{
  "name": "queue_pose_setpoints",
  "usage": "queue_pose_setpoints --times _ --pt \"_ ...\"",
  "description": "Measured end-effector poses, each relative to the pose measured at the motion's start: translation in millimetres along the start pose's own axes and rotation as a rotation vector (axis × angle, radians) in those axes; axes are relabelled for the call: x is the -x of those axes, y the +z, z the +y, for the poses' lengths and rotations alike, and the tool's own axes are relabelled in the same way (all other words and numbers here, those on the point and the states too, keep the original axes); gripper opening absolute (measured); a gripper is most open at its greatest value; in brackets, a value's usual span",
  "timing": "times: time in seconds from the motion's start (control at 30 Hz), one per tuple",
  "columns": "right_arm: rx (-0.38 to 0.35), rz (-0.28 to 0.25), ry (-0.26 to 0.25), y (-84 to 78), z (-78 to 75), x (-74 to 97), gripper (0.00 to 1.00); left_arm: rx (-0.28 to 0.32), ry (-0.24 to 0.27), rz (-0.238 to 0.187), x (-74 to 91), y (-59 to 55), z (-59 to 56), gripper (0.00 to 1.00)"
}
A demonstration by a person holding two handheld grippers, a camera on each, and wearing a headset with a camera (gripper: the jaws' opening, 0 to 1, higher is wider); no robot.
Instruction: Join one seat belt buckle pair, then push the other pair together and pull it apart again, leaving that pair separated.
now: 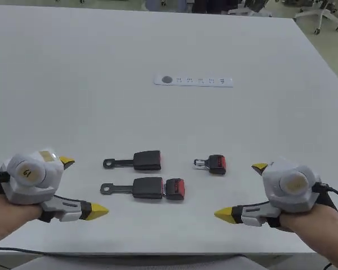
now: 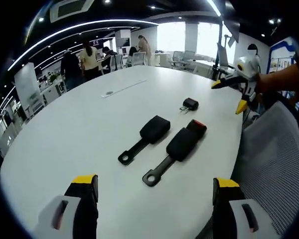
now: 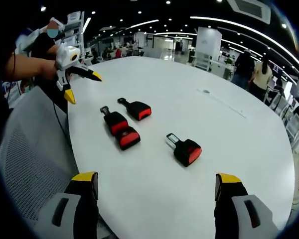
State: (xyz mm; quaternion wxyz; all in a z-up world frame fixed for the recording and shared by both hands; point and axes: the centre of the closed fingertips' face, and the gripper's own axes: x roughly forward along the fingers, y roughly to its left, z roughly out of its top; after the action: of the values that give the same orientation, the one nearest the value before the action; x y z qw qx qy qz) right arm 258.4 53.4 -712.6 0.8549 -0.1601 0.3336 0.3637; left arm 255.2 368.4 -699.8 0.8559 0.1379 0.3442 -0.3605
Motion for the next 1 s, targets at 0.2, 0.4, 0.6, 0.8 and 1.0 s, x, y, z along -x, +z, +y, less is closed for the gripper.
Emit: queue_pose_setpoints --times 0.2,0.4,0.6,0.8,1.0 --pt "-0.012 -0.004 -0.013 2.7 0.6 8.5 0.99 0.011 0.009 -0.012 2.5 -1.8 0.9 1.0" --pt "-0.017 -0.036 -0.026 11.8 0.9 11.2 0.99 0.072 0.02 -0.037 7.6 -1.2 4.3 1.0" --pt "-0.029 -0.07 -0.041 23.0 9.1 18.8 0.99 0.096 0.034 -0.067 11.7 3.6 -2.3 1.0" --pt "-0.034 -0.059 -0.038 16.1 9.5 17.5 0.99 0.102 0.03 -0.066 12.5 1.1 -11.9 1.0" --pt "-0.03 -0.046 -0.037 8.1 7.1 15.5 0.99 0.138 0.009 -0.118 17.2 3.6 -16.5 1.0"
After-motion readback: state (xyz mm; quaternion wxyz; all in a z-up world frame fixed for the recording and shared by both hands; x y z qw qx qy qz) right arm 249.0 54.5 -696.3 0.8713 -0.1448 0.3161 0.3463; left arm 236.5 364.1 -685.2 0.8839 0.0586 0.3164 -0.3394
